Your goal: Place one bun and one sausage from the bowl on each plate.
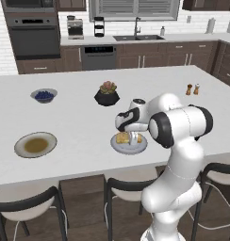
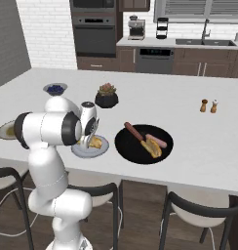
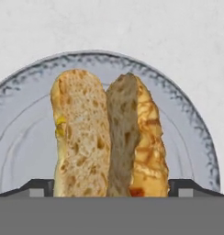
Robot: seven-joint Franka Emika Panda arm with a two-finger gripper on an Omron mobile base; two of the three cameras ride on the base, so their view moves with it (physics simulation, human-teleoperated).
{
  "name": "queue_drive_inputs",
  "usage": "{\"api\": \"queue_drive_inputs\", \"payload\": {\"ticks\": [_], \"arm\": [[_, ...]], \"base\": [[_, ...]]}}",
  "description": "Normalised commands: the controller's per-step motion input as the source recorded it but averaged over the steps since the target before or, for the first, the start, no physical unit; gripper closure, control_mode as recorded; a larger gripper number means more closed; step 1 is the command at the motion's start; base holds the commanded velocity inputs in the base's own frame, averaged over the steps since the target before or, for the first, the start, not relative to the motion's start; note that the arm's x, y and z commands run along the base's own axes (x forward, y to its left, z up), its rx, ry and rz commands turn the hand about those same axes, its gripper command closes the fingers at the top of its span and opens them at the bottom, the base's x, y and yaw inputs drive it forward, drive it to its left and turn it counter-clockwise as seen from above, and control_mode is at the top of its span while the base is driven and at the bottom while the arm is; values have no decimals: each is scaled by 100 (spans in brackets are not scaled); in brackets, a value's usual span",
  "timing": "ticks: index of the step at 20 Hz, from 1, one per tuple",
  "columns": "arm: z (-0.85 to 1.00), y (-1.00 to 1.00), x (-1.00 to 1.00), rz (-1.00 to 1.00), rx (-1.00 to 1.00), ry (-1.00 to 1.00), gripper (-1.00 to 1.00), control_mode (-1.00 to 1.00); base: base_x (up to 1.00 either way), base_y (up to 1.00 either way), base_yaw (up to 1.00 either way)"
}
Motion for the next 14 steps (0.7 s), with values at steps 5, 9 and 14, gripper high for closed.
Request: {"api": "queue_drive_inputs", "payload": {"ticks": [5, 9, 14], "arm": [[26, 0, 1, 0, 0, -5, -100, -100], [72, -4, -8, 0, 0, -4, -100, -100], [68, -35, -33, -1, 0, -1, -100, -100]], "base": [[0, 0, 0], [0, 0, 0], [0, 0, 0]]}}
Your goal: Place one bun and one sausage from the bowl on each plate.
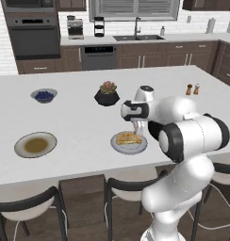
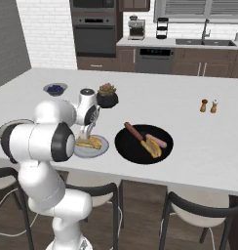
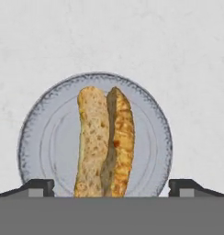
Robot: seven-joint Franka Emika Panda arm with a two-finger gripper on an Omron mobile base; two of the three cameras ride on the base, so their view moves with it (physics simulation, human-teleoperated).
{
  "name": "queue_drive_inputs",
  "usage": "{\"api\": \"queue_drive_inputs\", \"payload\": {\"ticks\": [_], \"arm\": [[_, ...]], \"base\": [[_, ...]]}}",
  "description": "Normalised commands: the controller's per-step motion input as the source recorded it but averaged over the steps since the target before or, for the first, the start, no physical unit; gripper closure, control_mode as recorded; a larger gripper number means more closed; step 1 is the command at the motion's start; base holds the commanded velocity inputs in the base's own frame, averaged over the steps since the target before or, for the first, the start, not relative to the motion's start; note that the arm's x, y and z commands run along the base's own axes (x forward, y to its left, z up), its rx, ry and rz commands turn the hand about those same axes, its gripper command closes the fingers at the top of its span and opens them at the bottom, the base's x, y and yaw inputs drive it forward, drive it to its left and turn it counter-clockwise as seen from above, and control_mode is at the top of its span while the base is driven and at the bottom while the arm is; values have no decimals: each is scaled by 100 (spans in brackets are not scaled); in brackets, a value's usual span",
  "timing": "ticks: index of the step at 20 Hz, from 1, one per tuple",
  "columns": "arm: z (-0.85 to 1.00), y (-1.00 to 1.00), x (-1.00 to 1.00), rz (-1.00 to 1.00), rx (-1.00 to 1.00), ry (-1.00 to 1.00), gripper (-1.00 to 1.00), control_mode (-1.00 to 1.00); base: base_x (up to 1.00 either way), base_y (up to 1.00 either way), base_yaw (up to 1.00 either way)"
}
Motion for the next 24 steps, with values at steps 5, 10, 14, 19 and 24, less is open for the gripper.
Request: {"api": "queue_drive_inputs", "payload": {"ticks": [5, 10, 14, 19, 24], "arm": [[9, -91, -62, -20, 0, -1, -100, -100], [1, -78, -8, -26, -1, -1, -100, -100], [27, -56, 25, -15, -1, 0, -100, -100], [4, -51, 44, -10, -1, 0, -100, -100], [-14, -37, 36, -8, 0, -14, -100, -100]], "base": [[0, 0, 0], [0, 0, 0], [0, 0, 0], [0, 0, 0], [0, 0, 0]]}}
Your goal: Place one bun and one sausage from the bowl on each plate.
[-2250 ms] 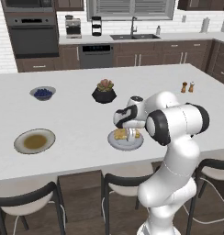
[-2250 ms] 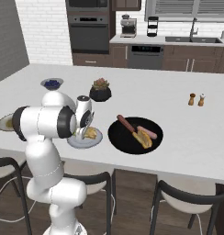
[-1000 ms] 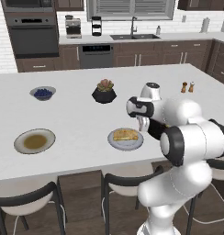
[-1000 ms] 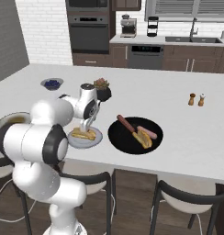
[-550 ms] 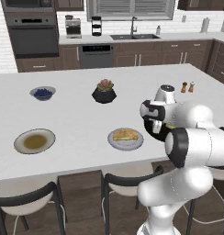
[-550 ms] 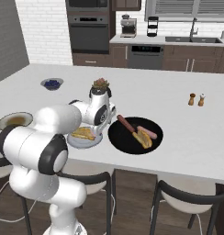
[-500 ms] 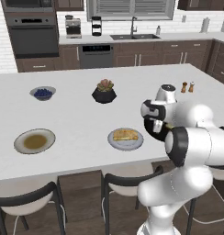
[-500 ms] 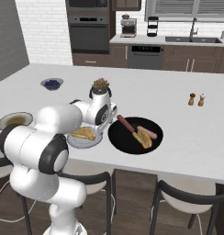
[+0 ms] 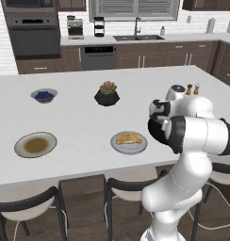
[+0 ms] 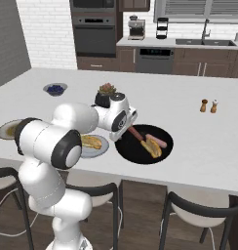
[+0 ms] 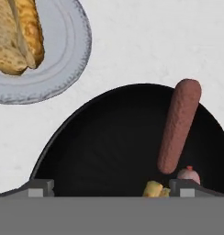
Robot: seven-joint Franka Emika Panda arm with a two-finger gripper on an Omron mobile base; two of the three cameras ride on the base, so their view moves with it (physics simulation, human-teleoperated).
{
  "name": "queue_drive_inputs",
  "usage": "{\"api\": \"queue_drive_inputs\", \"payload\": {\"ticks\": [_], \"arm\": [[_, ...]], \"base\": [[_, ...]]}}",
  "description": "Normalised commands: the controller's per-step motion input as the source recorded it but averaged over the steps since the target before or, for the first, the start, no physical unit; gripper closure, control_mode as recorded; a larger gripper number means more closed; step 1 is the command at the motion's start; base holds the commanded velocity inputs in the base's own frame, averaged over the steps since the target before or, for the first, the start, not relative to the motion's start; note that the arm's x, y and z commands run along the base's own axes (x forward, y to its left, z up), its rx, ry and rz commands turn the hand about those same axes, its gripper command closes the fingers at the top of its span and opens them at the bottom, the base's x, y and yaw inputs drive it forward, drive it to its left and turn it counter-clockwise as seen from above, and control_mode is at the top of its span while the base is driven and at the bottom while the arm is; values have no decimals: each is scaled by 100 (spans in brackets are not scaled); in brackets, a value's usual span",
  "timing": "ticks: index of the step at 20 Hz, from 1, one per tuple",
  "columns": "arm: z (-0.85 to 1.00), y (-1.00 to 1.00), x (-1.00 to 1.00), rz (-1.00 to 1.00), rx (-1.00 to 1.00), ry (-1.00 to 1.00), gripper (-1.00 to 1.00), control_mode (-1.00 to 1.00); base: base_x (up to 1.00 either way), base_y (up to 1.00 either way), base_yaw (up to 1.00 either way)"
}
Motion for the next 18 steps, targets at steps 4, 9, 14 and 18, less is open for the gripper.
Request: {"api": "queue_drive_inputs", "payload": {"ticks": [4, 9, 14, 18], "arm": [[-15, -25, 40, -8, 0, -6, -100, -100], [-7, -6, 26, -9, 10, 0, -100, -100], [0, -10, 22, -5, 23, 14, -100, -100], [-5, -8, 27, 0, 12, 18, -100, -100]], "base": [[0, 0, 0], [0, 0, 0], [0, 0, 0], [0, 0, 0]]}}
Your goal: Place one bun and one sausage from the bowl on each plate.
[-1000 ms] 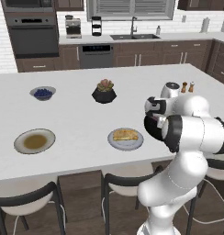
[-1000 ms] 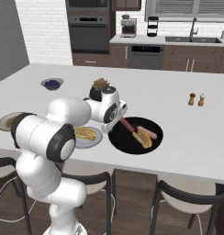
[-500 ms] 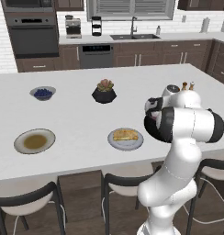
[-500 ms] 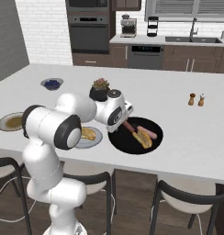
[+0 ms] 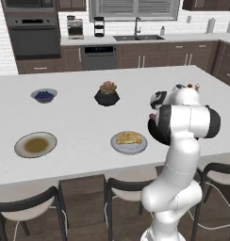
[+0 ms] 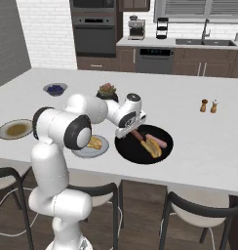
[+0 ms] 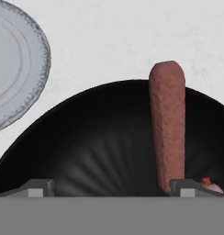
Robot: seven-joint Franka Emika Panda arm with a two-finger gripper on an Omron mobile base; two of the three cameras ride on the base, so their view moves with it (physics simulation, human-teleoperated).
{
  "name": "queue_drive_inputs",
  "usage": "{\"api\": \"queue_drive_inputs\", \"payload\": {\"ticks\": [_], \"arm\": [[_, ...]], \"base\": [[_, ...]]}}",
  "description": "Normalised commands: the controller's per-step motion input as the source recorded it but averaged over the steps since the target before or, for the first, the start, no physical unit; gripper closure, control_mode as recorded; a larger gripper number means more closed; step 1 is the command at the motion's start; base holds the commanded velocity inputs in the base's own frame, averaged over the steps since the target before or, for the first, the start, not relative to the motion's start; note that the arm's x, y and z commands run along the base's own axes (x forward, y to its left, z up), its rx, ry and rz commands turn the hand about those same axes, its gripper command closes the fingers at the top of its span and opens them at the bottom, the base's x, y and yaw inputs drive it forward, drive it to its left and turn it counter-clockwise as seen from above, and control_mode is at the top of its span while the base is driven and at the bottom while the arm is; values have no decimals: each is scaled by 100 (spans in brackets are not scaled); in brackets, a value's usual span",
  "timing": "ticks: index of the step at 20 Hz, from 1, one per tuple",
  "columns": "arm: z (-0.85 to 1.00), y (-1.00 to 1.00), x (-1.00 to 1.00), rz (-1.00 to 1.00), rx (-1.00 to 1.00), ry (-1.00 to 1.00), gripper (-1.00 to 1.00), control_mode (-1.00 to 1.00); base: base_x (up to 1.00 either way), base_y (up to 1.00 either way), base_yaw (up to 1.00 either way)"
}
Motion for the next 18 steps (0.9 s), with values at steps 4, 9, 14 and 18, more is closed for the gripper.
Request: {"api": "queue_drive_inputs", "payload": {"ticks": [4, 9, 14, 18], "arm": [[-4, -20, 14, -3, 1, 5, -100, -100], [-30, -1, 21, -5, 0, 0, -100, -100], [-30, 0, 21, -4, 0, 0, -100, -100], [-9, -2, 23, -4, 0, 0, -100, -100]], "base": [[0, 0, 0], [0, 0, 0], [0, 0, 0], [0, 0, 0]]}}
